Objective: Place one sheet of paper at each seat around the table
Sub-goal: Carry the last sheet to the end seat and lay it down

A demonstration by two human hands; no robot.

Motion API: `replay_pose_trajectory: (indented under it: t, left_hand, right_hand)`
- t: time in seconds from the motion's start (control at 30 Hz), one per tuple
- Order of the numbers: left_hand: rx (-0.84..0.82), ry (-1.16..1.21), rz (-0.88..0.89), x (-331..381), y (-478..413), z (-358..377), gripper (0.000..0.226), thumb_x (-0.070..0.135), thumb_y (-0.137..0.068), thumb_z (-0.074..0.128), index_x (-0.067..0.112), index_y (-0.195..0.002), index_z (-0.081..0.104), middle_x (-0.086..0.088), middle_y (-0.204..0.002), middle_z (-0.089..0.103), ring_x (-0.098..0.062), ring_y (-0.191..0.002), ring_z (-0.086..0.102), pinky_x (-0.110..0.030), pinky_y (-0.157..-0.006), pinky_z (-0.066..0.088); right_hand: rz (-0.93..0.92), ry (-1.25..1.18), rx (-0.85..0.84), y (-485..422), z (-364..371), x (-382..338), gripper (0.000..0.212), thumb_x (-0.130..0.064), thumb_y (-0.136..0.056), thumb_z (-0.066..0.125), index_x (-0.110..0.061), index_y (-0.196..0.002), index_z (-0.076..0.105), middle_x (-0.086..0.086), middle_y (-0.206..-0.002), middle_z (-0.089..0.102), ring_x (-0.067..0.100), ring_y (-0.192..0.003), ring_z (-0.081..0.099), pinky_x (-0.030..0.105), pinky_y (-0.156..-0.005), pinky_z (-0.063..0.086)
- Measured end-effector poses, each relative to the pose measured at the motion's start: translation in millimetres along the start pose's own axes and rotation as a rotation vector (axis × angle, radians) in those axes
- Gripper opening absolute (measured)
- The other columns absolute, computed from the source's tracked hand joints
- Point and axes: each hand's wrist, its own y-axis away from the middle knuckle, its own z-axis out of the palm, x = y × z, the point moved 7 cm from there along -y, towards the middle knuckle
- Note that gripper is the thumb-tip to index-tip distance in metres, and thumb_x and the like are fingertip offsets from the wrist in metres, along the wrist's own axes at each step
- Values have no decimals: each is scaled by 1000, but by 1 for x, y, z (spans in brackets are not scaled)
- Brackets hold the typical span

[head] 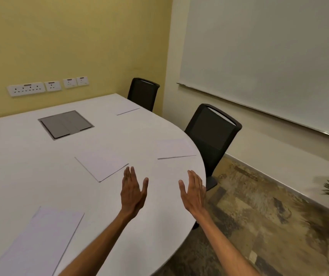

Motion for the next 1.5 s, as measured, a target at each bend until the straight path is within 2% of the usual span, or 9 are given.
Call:
replay_pose_trajectory:
  t: [0.17,0.47,0.63,0.8,1.07,1.17,1.23,1.3,1.5]
  left_hand:
    - [34,-23,-94,-20,-31,0,78,52,-99,36,8,-157,7,-5,-166,7,-17,-154,2,-37,-124,19]
    - [93,-93,-307,-91,-69,-3,78,50,-100,34,6,-156,2,-5,-166,1,-16,-154,-3,-34,-125,14]
    - [137,-158,-421,-122,-100,-2,76,50,-100,35,11,-157,5,1,-166,0,-12,-152,-14,-35,-120,27]
    - [102,-191,-547,-150,-133,10,77,41,-100,41,3,-156,3,-9,-165,4,-22,-154,-2,-35,-125,14]
    - [-47,-218,-706,-196,-175,39,78,30,-100,43,-1,-154,-3,-14,-165,3,-27,-153,0,-37,-124,17]
    - [-76,-221,-760,-211,-187,48,76,30,-101,43,-1,-155,-1,-16,-163,14,-30,-151,15,-38,-121,23]
    - [-117,-255,-771,-221,-195,54,74,30,-101,42,0,-155,1,-17,-155,32,-30,-140,38,-38,-112,37]
    - [-151,-291,-764,-231,-206,58,73,30,-101,43,1,-155,3,-15,-145,45,-29,-127,51,-37,-102,44]
    - [-131,-243,-892,-265,-226,60,67,29,-100,45,-5,-150,16,-18,-141,49,-33,-129,49,-44,-108,37]
  right_hand:
    - [-43,-14,-67,-52,32,-13,59,-52,-100,33,-22,-151,30,0,-159,30,20,-146,28,51,-118,21]
    - [-208,-31,-263,-112,126,-77,53,-45,-100,39,-17,-145,38,-2,-149,41,16,-140,33,46,-111,32]
    - [-290,-31,-351,-159,173,-101,52,-45,-101,38,-17,-144,39,-3,-147,43,15,-139,34,44,-110,33]
    - [-330,-64,-427,-213,219,-122,50,-44,-101,38,-17,-142,42,-3,-145,45,16,-136,38,43,-107,35]
    - [-376,-76,-558,-266,295,-141,44,-42,-102,35,-17,-137,46,-4,-140,46,16,-130,43,41,-103,38]
    - [-391,-37,-621,-280,326,-143,45,-41,-103,35,-15,-139,45,-2,-141,46,18,-131,42,42,-103,38]
    - [-376,14,-662,-289,346,-141,45,-38,-103,35,-14,-140,45,0,-141,46,21,-131,43,43,-103,37]
    - [-328,50,-701,-299,365,-139,44,-36,-103,36,-13,-140,44,3,-141,47,23,-130,44,43,-102,37]
    - [-191,39,-809,-310,413,-134,44,-33,-101,43,-8,-138,44,12,-139,51,32,-127,51,45,-104,40]
